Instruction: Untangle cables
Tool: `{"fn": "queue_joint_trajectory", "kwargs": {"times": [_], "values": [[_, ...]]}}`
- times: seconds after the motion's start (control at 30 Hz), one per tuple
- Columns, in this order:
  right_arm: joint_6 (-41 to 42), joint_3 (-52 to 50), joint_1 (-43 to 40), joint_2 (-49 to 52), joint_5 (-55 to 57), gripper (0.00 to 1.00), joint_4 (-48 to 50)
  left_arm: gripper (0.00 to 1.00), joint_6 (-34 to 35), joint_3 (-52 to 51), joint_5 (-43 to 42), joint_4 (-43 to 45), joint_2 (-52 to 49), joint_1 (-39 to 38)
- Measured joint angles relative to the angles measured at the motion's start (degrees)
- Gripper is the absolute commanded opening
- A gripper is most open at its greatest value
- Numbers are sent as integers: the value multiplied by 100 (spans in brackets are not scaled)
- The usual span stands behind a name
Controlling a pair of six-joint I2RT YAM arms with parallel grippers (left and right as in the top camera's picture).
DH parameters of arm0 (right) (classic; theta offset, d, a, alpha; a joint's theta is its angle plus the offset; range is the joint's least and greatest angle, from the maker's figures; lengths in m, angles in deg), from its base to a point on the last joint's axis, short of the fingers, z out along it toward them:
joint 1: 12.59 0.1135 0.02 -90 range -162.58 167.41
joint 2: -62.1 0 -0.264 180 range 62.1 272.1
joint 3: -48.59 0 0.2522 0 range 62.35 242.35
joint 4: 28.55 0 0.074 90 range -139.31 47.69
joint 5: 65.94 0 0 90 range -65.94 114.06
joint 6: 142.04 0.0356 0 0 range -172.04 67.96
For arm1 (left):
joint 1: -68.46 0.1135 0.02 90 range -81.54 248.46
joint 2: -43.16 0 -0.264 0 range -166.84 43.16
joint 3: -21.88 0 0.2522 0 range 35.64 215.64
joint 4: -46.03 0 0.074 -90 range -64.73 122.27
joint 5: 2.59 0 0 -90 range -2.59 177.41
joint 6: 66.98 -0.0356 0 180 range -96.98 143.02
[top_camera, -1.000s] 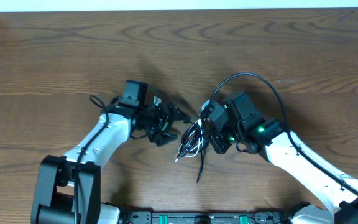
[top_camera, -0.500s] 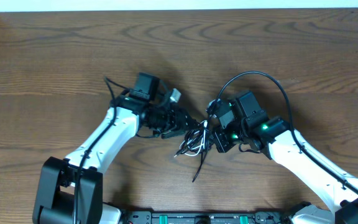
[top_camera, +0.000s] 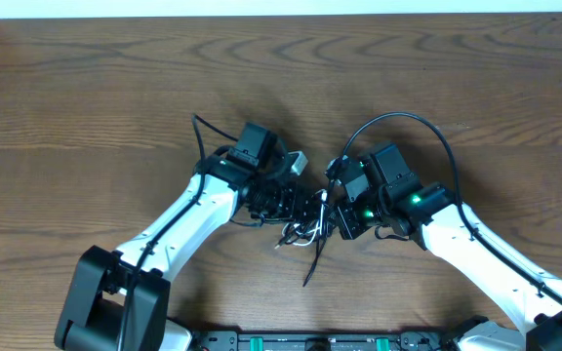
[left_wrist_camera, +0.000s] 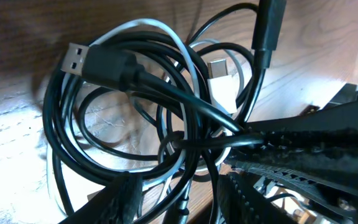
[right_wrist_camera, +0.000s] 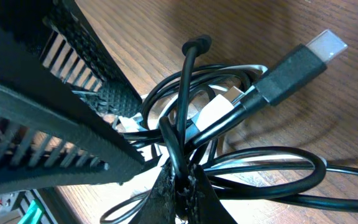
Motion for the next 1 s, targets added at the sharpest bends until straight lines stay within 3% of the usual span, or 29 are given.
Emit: {"fn": "queue_joint_trajectory", "kwargs": {"times": [0.07, 0.1, 0.2, 0.53, 0.83, 1.0], "values": [[0, 0, 0, 0, -42, 1, 7, 45, -2, 0, 98, 2, 0, -50], [2, 0, 0, 0, -72, 1, 11, 40, -2, 0, 175, 2, 2, -79], [2, 0, 0, 0, -155, 1, 15, 8, -55, 0, 376, 4, 0, -142], [-426, -2, -22, 0, -704, 1, 57, 8, 96, 0, 636, 291, 2, -254], [-1370, -2, -116, 2, -1141, 1, -17, 7, 1178, 0, 1126, 402, 83, -378], [-1720, 0, -184, -20, -2269, 1, -114, 7, 1692, 0, 2111, 470, 48, -273]]}}
